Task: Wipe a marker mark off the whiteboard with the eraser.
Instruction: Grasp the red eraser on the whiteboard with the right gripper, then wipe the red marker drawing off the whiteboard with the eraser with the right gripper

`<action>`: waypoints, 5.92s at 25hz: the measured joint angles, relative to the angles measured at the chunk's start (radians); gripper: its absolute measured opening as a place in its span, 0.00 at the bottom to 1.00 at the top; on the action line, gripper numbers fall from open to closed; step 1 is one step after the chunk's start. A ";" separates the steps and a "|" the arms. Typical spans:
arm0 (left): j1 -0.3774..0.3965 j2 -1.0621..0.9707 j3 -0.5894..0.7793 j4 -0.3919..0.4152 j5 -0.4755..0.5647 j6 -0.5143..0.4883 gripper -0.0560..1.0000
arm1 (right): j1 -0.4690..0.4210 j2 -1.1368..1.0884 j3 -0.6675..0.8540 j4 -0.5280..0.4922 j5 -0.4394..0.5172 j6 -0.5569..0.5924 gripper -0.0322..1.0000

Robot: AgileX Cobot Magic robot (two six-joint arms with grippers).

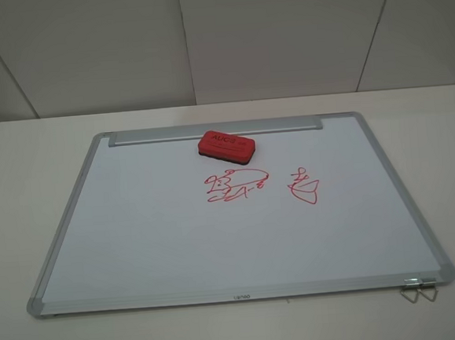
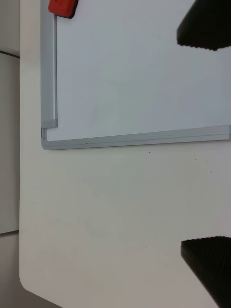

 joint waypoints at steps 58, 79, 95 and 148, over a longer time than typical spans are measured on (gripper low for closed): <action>0.000 0.000 0.000 0.000 0.000 0.000 0.79 | 0.460 2.325 -1.481 0.024 0.012 -0.617 0.80; 0.000 0.000 0.000 0.000 0.000 0.000 0.79 | 0.461 2.440 -1.495 0.024 -0.093 -0.651 0.80; 0.000 0.000 0.000 0.000 0.000 0.000 0.79 | 0.462 2.459 -1.495 0.024 -0.105 -0.651 0.80; 0.000 0.000 0.000 0.000 0.000 0.000 0.79 | 0.716 2.378 -1.496 -0.091 0.008 0.108 0.50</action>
